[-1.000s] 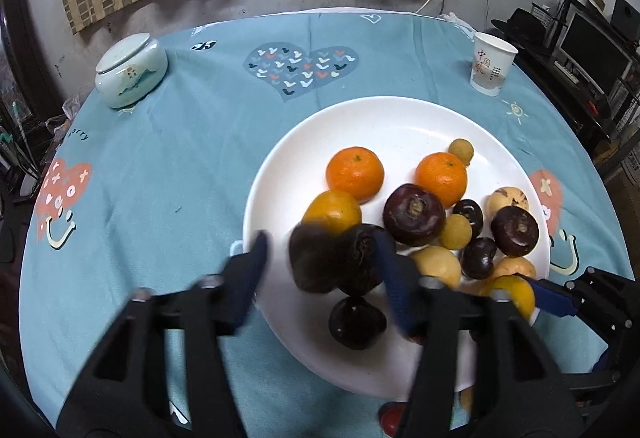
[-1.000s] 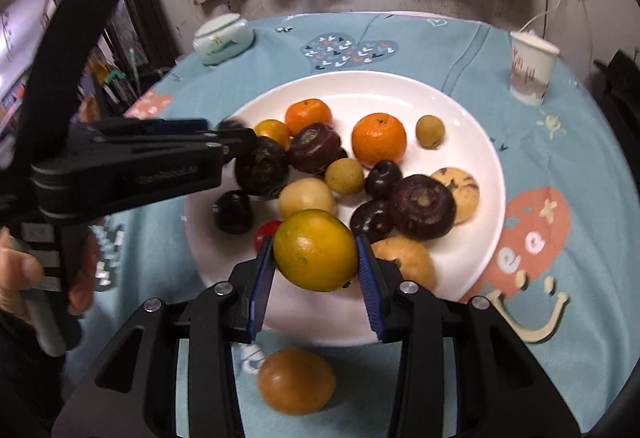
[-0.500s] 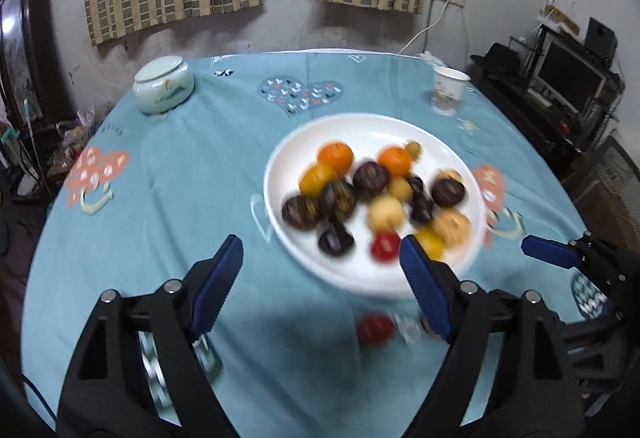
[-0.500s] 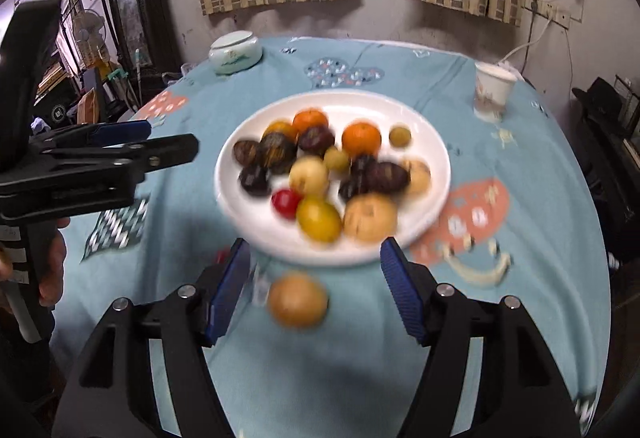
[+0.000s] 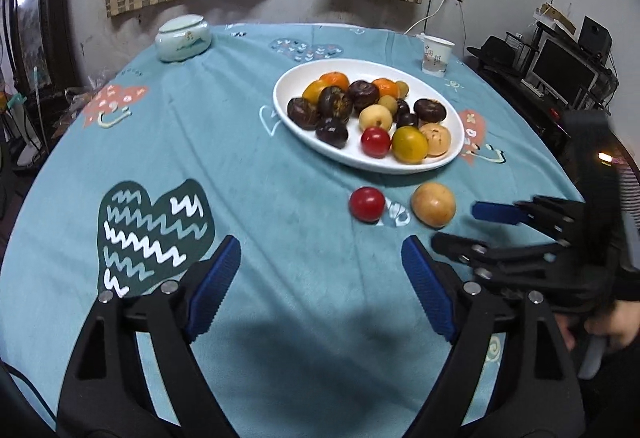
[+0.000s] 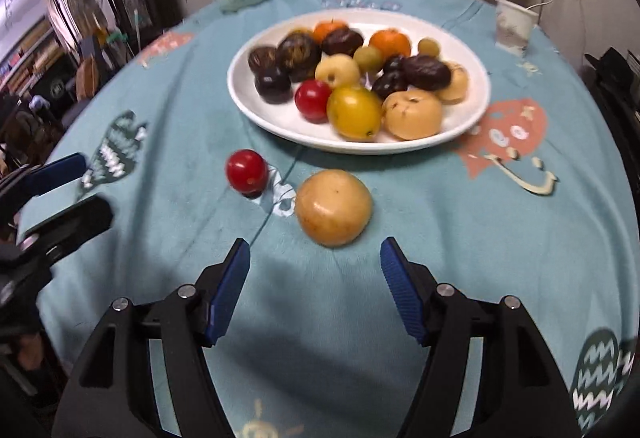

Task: Organize fruits
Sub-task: 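Grasp a tan pear with the right tool while the left tool grasps a red tomato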

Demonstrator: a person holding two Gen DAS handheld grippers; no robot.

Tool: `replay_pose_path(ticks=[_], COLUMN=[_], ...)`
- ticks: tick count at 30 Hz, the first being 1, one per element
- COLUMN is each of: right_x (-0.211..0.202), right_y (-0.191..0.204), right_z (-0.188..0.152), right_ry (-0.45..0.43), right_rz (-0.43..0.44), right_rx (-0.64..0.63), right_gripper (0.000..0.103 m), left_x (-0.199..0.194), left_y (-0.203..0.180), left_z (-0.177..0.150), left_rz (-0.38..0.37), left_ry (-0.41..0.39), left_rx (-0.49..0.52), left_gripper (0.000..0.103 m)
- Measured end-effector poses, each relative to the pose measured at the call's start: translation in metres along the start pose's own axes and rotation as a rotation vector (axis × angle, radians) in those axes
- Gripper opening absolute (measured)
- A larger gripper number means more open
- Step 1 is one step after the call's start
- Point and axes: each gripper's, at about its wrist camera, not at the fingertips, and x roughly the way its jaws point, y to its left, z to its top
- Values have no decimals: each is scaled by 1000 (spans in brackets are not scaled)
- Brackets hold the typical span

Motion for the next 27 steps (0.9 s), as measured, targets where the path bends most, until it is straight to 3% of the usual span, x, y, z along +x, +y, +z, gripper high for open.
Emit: replay_pose_path(ticks=[6, 9, 12, 21, 23, 27], right_x=[19, 22, 16, -46, -50, -54], right_y=[-4, -8, -15, -31, -36, -46], right_z=[9, 9, 10, -23, -30, -37], right_ry=[-21, -32, -46, -90, -85, -85], right_rz=[-1, -7, 35, 24, 30, 43], right_rx=[4, 11, 52, 132, 148, 174], right_gripper=[66, 46, 45, 46, 46, 45], left_x=[8, 14, 24, 71, 82, 100], left_y=[6, 5, 1, -29, -34, -37], left_z=[0, 4, 9, 20, 21, 24], left_rz=[8, 4, -9, -81, -59, -81], left_ry=[18, 27, 45, 65, 69, 110], left_rx=[-10, -8, 2, 89, 112, 118], left_gripper=[85, 85, 85, 83, 77, 50])
